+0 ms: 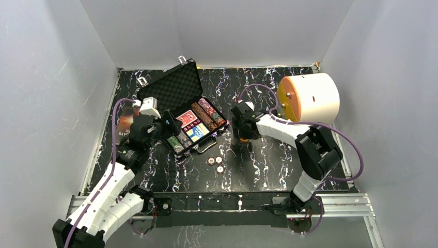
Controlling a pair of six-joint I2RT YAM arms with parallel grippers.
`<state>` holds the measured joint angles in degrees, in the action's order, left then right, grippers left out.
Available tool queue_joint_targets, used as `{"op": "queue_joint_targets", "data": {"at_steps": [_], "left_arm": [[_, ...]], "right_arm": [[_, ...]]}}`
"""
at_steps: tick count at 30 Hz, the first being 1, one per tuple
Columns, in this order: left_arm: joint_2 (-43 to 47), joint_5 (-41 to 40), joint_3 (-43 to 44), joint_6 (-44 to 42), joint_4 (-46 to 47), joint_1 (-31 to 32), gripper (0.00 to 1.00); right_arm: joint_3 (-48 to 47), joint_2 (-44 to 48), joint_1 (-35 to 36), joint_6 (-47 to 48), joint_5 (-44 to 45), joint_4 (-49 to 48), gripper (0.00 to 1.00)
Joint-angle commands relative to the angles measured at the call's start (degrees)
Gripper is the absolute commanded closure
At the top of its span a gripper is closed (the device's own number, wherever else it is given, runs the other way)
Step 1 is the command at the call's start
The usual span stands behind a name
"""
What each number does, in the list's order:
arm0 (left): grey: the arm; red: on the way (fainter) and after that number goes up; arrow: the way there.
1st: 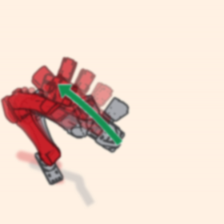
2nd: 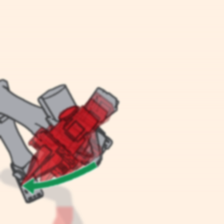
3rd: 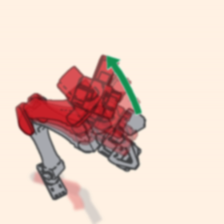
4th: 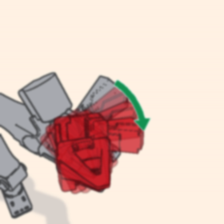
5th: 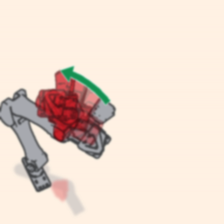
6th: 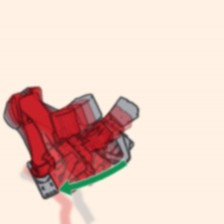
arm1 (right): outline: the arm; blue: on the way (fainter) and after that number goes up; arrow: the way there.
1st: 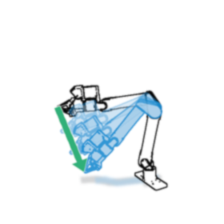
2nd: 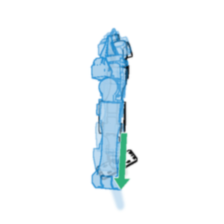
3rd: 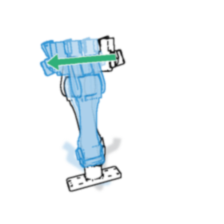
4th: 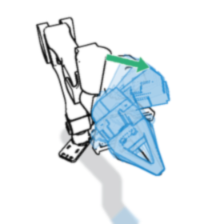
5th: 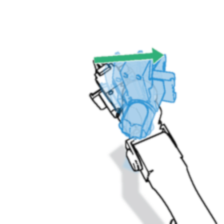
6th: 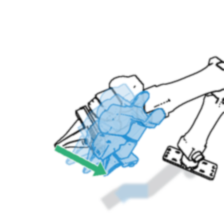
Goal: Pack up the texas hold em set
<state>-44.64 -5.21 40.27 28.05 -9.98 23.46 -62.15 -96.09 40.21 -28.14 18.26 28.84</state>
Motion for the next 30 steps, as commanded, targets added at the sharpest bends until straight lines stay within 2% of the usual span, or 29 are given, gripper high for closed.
{"op": "queue_joint_targets", "data": {"at_steps": [1, 4, 9, 14, 30], "left_arm": [[0.01, -1.38, -0.27, -0.77, -0.83, 0.11, 0.33], [-0.05, -1.05, -0.37, -0.57, -0.92, 0.09, 0.33], [0.25, -0.91, -1.08, 0.13, -0.68, 0.10, 0.32], [0.25, -1.02, -1.44, 0.52, -0.33, 0.11, 0.32], [1.52, -1.04, -2.73, 2.00, 1.26, 0.09, 0.31]], "right_arm": [[-2.59, -1.39, 0.31, -3.32, -0.49, 0.12, 0.25], [-1.91, -2.00, 0.16, -5.66, 0.21, 0.63, 0.21], [-0.86, -3.12, 0.09, -7.23, -0.13, -0.28, 0.21], [-0.78, -3.31, -0.26, -6.94, -1.91, -1.68, 0.25], [-3.26, -8.62, -2.12, -8.73, 2.74, -0.37, 0.32]]}}
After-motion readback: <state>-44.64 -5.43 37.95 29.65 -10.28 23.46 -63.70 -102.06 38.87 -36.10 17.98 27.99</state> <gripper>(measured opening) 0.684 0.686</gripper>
